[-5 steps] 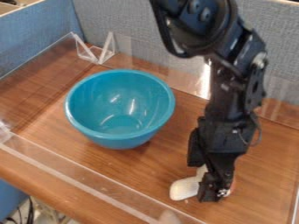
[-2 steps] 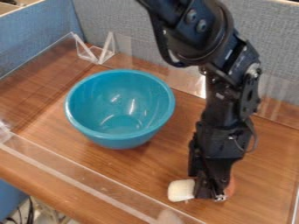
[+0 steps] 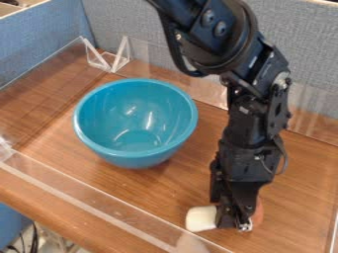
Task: Put the mushroom in the blue bowl
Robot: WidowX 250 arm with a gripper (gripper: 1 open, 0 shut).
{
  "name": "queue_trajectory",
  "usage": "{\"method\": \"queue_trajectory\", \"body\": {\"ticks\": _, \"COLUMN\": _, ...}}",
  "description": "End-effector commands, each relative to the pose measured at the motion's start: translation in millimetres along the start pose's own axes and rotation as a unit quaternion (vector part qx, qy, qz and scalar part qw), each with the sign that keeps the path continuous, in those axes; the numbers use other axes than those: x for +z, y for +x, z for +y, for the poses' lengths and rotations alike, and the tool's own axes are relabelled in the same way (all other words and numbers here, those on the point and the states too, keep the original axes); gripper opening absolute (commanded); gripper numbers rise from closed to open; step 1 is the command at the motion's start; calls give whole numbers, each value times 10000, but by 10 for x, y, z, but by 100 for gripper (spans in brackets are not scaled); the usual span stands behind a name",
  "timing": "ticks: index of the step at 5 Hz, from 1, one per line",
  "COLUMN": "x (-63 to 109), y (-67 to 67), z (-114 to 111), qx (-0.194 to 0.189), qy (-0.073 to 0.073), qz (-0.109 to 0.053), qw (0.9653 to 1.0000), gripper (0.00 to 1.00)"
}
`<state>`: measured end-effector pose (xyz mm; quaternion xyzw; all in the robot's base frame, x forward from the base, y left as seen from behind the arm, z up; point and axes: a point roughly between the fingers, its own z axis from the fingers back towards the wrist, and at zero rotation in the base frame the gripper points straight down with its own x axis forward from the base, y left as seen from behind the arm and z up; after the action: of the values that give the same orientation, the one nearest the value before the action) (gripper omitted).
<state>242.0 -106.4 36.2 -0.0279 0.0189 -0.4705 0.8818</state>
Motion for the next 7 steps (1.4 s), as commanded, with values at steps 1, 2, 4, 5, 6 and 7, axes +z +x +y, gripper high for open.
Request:
{"method": "queue_trajectory", "body": {"ticks": 1, "x": 200, "y": 21, "z": 31, "qx": 50, "qy": 191, "qz": -328, "qw": 9993, "gripper": 0}}
{"method": "queue_trajectory", "body": {"ticks": 2, "x": 261, "y": 14, "z": 27, "qx": 81, "qy": 228, "qz": -421, "qw": 9988, "gripper": 0}}
{"method": "queue_trajectory", "body": {"ticks": 4, "x": 365, "y": 0, "z": 15, "qx": 64, "qy": 310, "qz": -553, "qw": 9980, "gripper": 0}}
{"method": "queue_trajectory", "body": {"ticks": 5, "x": 399, "y": -2, "z": 9, "qx": 61, "qy": 346, "qz": -606, "qw": 9975, "gripper": 0}}
{"method": "queue_trajectory", "body": {"ticks": 6, "x": 403, "y": 5, "z": 0, "qx": 37, "qy": 368, "qz": -647, "qw": 9972, "gripper": 0}}
{"method": "queue_trajectory", "body": {"ticks": 7, "x": 394, "y": 14, "z": -8, "qx": 5, "qy": 383, "qz": -677, "qw": 9970, "gripper": 0}}
